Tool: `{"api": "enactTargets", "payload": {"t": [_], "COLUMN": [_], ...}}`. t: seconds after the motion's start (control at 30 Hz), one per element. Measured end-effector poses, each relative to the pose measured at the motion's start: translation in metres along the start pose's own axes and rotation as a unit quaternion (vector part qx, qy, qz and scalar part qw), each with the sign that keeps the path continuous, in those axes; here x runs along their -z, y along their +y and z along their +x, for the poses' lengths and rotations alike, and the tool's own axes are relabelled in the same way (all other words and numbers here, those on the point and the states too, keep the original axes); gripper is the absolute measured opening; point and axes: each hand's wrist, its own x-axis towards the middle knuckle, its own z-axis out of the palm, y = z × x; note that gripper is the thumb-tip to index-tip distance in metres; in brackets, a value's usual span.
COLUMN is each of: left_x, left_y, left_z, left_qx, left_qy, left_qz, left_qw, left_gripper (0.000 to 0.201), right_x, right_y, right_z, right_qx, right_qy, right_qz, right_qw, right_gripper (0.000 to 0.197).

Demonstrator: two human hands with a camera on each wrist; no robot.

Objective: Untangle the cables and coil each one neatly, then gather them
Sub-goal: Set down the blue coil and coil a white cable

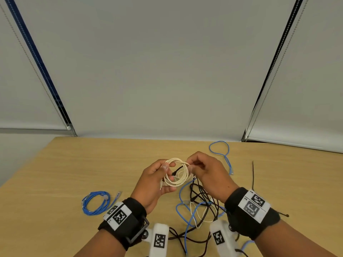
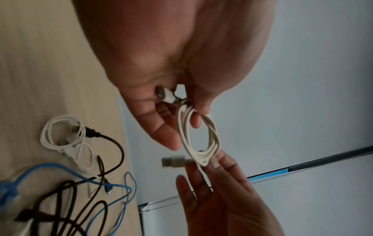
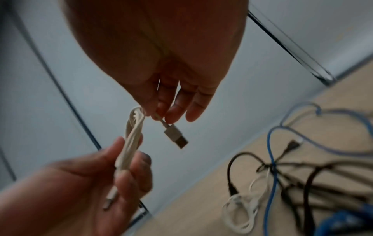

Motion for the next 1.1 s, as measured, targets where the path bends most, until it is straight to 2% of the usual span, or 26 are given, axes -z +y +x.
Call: {"api": "enactTargets", "payload": {"t": [0.07,0.1,0.2,0.27,0.3,0.4,0.47,0.53,0.6,0.7,0.8,0.87,0.93,1.03,1.1], "left_x": [-0.002,-0.003,-0.006,-0.007,-0.008,-0.008,-0.008,-0.009,-0.008,0.000,0.013,0.019,0.022,0.032,0.042], "left_y": [-0.002,-0.004,-0.008,-0.008,-0.008,-0.006,-0.006,-0.007,-0.008,-0.006,0.004,0.008,0.006,-0.007,-0.016], "left_z": [-0.002,-0.002,-0.005,-0.006,-0.005,-0.002,0.000,0.001,0.000,-0.002,-0.001,0.001,0.005,0.007,0.005], "left_qx": [0.006,0.003,-0.010,-0.028,-0.035,-0.051,-0.058,-0.057,-0.056,-0.035,0.013,0.039,0.037,0.013,0.000], "left_qy": [-0.001,-0.003,-0.018,-0.009,0.005,0.070,0.107,0.127,0.121,0.055,-0.041,-0.067,-0.035,0.047,0.083], "left_qz": [0.026,0.046,0.059,0.037,0.022,0.007,0.019,0.016,0.034,0.080,0.095,0.115,0.151,0.228,0.272], "left_qw": [1.000,0.999,0.998,0.999,0.999,0.996,0.992,0.990,0.991,0.995,0.995,0.990,0.987,0.972,0.959], "left_gripper": [0.028,0.028,0.026,0.026,0.027,0.030,0.028,0.027,0.026,0.021,0.019,0.019,0.018,0.013,0.017], "right_x": [-0.006,-0.009,-0.015,-0.017,-0.017,-0.019,-0.022,-0.026,-0.026,-0.015,-0.006,-0.007,-0.016,-0.039,-0.055], "right_y": [-0.002,-0.002,-0.006,-0.009,-0.010,-0.011,-0.012,-0.014,-0.014,-0.008,0.000,0.005,0.008,0.009,0.010], "right_z": [-0.001,-0.003,-0.007,-0.010,-0.011,-0.016,-0.019,-0.019,-0.016,-0.006,0.001,0.004,0.007,0.008,0.009], "right_qx": [-0.053,-0.076,-0.120,-0.140,-0.148,-0.149,-0.137,-0.116,-0.095,-0.107,-0.145,-0.161,-0.158,-0.100,-0.085], "right_qy": [0.033,0.044,0.039,0.017,0.002,-0.036,-0.035,-0.020,-0.001,-0.018,-0.079,-0.090,-0.086,-0.076,-0.096], "right_qz": [0.144,0.223,0.427,0.489,0.492,0.421,0.357,0.273,0.186,0.138,0.191,0.208,0.180,0.046,0.019], "right_qw": [0.988,0.971,0.896,0.861,0.858,0.894,0.923,0.955,0.978,0.984,0.968,0.960,0.967,0.991,0.992], "right_gripper": [0.009,0.009,0.009,0.011,0.011,0.008,0.012,0.016,0.015,0.012,0.008,0.008,0.011,0.017,0.018]}}
